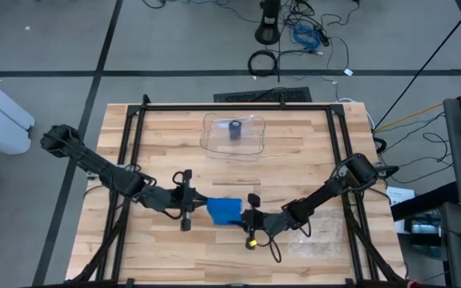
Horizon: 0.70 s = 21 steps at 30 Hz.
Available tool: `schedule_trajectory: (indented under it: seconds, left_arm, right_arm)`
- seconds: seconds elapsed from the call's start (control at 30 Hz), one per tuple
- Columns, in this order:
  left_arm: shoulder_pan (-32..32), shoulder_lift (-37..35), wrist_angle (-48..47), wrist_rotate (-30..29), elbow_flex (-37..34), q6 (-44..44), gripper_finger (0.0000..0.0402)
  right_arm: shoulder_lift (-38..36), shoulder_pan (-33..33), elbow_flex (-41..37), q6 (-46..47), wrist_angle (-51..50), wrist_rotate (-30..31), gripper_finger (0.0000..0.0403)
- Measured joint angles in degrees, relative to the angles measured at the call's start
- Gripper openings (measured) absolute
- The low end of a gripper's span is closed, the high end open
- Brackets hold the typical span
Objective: Roll bandage
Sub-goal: Roll the blue bandage
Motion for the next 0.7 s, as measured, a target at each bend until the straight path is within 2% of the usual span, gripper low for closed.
schedule_trajectory:
  seconds: [0.13, 0.4, 0.7]
  left_arm:
    - [0.4, 0.0, 0.0, 2.0, 0.0, -0.1, 0.0006]
    - [0.5, 0.0, -0.1, 4.5, 0.5, 0.3, 0.0006]
    - [0.0, 0.0, -1.3, 8.0, 0.5, 1.8, 0.0006]
  right_arm:
    - [0.0, 0.0, 0.0, 0.6, -4.9, 1.8, 0.0001]
    - [-0.1, -0.1, 0.0, 1.4, -8.0, 15.1, 0.0000]
    - [-4.4, 2.3, 0.0, -9.1, -8.1, 31.7, 0.0000]
